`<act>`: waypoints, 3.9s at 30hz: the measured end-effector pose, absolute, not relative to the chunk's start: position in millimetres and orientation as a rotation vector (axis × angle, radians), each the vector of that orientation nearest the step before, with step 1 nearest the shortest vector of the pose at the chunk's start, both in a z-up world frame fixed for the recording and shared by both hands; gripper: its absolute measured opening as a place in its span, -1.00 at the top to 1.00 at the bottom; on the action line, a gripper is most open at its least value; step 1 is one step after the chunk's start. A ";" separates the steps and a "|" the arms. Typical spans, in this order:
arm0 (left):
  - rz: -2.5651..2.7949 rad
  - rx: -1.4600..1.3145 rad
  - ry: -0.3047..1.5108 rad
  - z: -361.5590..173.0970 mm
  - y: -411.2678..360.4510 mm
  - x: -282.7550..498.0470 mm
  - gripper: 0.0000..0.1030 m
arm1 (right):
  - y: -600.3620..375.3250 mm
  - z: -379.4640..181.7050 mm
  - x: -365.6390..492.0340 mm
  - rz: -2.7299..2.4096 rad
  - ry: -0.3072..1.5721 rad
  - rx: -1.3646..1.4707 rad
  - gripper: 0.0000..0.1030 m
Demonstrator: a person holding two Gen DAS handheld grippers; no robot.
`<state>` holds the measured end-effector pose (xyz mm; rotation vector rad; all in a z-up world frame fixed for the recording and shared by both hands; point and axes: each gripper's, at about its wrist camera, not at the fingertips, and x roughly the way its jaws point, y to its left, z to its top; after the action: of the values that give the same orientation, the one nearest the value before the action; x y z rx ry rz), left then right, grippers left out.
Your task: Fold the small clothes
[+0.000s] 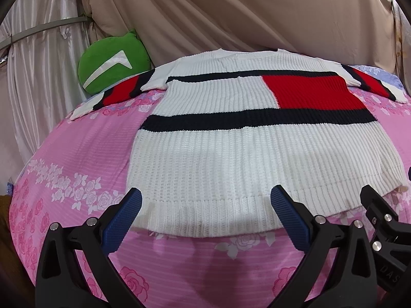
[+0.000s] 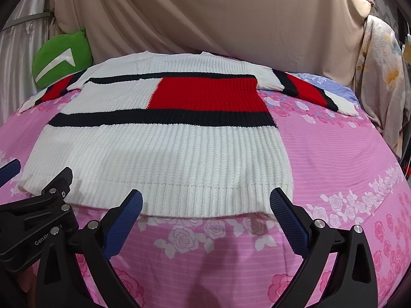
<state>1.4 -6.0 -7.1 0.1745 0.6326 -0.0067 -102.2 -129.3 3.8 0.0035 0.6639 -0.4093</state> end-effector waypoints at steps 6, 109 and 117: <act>-0.008 0.181 0.631 -6.6 -7.3 0.7 -0.91 | -129.5 3.8 -102.4 -0.409 0.664 0.004 -0.90; -0.041 0.069 0.560 61.6 34.4 52.3 -0.91 | -381.4 76.2 -77.2 -0.517 0.532 0.325 -0.90; -0.058 0.040 0.677 54.9 52.1 132.2 -0.91 | -590.3 61.2 -31.7 -0.696 0.528 0.623 -0.87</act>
<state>132.2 52.1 54.9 0.0395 0.6774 -0.0582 -31.7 -590.3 61.2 0.6233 0.5279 -0.6957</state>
